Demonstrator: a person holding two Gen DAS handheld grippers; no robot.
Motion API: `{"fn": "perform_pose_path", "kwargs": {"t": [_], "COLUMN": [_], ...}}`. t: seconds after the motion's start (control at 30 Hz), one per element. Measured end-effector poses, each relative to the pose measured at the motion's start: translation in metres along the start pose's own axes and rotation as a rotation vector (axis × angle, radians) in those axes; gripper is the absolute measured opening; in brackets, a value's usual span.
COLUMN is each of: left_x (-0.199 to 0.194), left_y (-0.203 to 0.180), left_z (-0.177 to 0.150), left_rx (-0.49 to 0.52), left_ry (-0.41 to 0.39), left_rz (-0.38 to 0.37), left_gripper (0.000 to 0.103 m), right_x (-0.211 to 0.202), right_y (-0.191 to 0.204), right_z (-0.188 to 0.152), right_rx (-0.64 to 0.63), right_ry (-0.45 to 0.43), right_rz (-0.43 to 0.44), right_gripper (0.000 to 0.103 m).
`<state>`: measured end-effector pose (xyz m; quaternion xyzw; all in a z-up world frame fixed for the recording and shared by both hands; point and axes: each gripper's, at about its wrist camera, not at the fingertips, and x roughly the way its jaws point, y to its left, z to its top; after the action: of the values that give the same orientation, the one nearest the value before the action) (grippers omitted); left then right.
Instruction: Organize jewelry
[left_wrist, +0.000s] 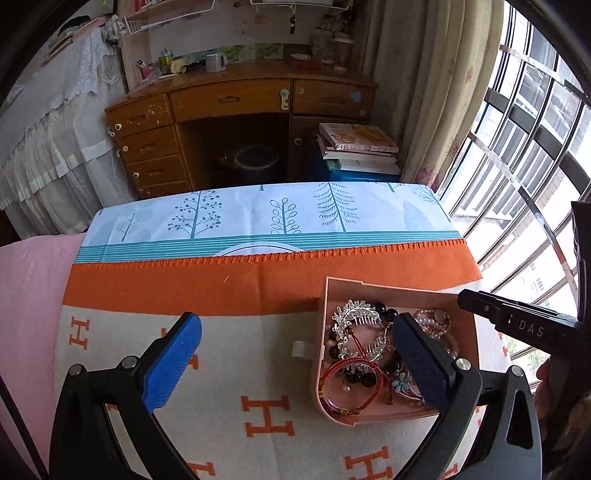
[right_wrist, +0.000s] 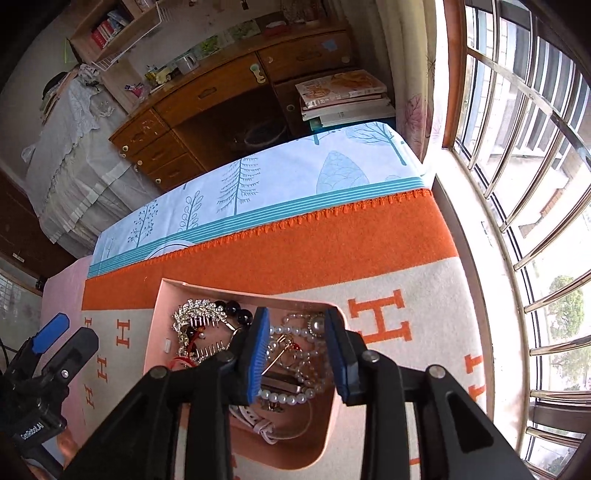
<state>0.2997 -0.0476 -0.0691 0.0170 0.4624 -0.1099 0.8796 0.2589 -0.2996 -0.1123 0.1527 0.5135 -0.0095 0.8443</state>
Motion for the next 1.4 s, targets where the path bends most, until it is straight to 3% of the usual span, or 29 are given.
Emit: {"fn": "perform_pose_path", "kwargs": {"t": [0.43,0.73,0.9,1.0,1.13,1.4], "left_x": [-0.036,-0.078,-0.098,-0.106,-0.107,-0.113], "left_y": [-0.012,-0.017,-0.018,-0.018,-0.018,-0.009], "left_z": [-0.020,-0.054,-0.083,-0.102,-0.134,-0.190], "left_rx": [0.044,0.095,0.113,0.124,0.139,0.086], "left_ry": [-0.028,-0.058,-0.069,-0.076,-0.054,-0.033], "left_rz": [-0.026,-0.021,-0.029,-0.023,0.042,0.038], "left_gripper": [0.102,0.102,0.102,0.102,0.102,0.102], "right_x": [-0.066,-0.102,-0.109,-0.110,-0.103,-0.090], "right_y": [0.029,0.043,0.050,0.051,0.045,0.036], "right_z": [-0.032,-0.070,-0.098,-0.116,-0.143,-0.199], "right_rx": [-0.102,-0.148,-0.181,-0.186,-0.174,-0.132], "right_ry": [-0.150,-0.220,-0.239,-0.238,-0.220,-0.139], "right_rz": [-0.056,-0.054,-0.059,-0.054,-0.029,0.022], "right_gripper": [0.031,0.032,0.040,0.040,0.044,0.045]}}
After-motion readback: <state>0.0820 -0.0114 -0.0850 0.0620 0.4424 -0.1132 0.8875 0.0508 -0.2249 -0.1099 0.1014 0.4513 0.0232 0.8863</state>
